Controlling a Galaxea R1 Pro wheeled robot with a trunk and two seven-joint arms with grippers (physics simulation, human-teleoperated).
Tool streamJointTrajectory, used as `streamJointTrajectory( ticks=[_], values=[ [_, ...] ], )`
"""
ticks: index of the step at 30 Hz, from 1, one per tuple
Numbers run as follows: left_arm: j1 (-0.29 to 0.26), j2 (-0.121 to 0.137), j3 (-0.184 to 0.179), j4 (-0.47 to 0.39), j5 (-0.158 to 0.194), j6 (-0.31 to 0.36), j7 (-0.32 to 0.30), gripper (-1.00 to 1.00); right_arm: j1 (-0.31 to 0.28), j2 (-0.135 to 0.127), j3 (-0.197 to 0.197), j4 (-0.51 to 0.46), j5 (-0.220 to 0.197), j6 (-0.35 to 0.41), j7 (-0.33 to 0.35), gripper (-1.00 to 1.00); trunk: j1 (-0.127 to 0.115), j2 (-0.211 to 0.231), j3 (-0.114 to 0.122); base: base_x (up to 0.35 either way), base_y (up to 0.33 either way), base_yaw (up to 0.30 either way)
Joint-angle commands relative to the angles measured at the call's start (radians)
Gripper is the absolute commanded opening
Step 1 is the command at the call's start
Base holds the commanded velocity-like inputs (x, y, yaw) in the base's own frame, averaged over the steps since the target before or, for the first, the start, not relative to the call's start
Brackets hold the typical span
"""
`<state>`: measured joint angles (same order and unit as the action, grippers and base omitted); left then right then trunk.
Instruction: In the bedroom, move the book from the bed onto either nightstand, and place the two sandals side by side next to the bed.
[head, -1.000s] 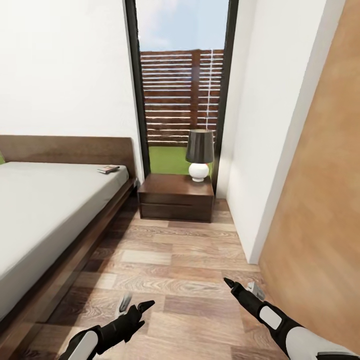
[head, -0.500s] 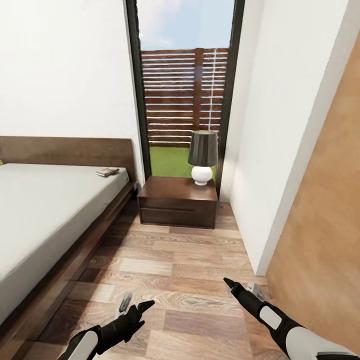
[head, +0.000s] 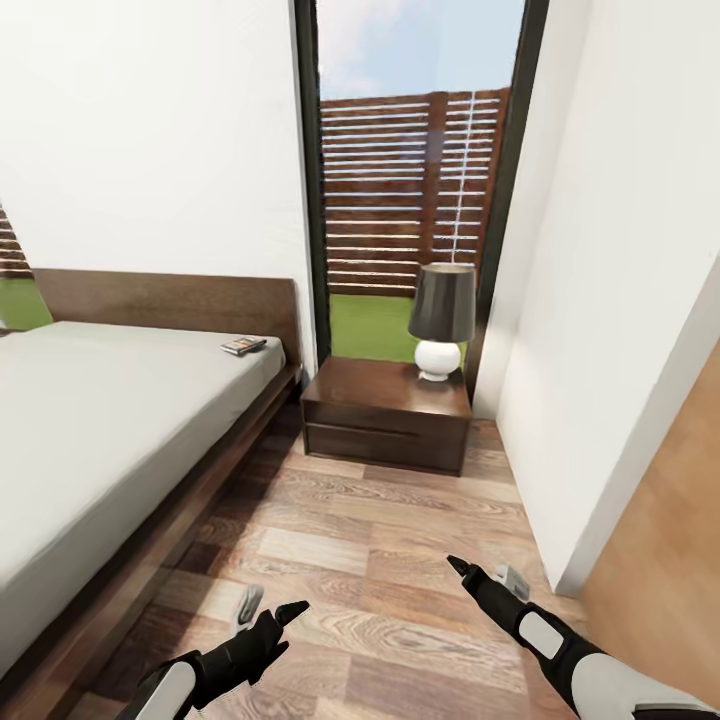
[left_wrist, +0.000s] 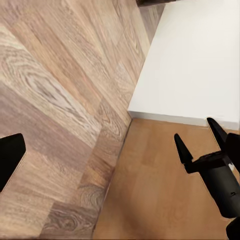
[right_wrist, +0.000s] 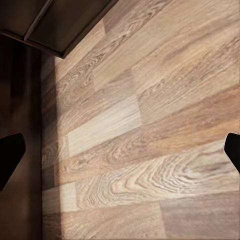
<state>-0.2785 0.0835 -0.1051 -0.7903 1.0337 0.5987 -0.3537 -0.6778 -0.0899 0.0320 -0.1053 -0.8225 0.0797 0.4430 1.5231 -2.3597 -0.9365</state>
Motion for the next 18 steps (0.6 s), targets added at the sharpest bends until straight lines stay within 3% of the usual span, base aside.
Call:
streamJointTrajectory(
  ticks=[1,9,18],
  values=[
    [-0.001,0.001,-0.002,0.000,0.005,0.003,-0.001,1.00,0.000,-0.001,0.003,-0.001,-0.010,0.006,0.003,1.00,0.000,0.000,-0.001,0.236,0.000,0.191],
    [-0.001,0.001,-0.002,0.000,0.005,0.003,-0.001,1.00,0.000,-0.001,0.003,-0.001,-0.010,0.006,0.003,1.00,0.000,0.000,-0.001,0.236,0.000,0.162],
    [-0.001,0.001,-0.002,0.000,0.005,0.003,-0.001,1.00,0.000,-0.001,0.003,-0.001,-0.010,0.006,0.002,1.00,0.000,0.000,-0.001,0.236,0.000,0.084]
  ],
)
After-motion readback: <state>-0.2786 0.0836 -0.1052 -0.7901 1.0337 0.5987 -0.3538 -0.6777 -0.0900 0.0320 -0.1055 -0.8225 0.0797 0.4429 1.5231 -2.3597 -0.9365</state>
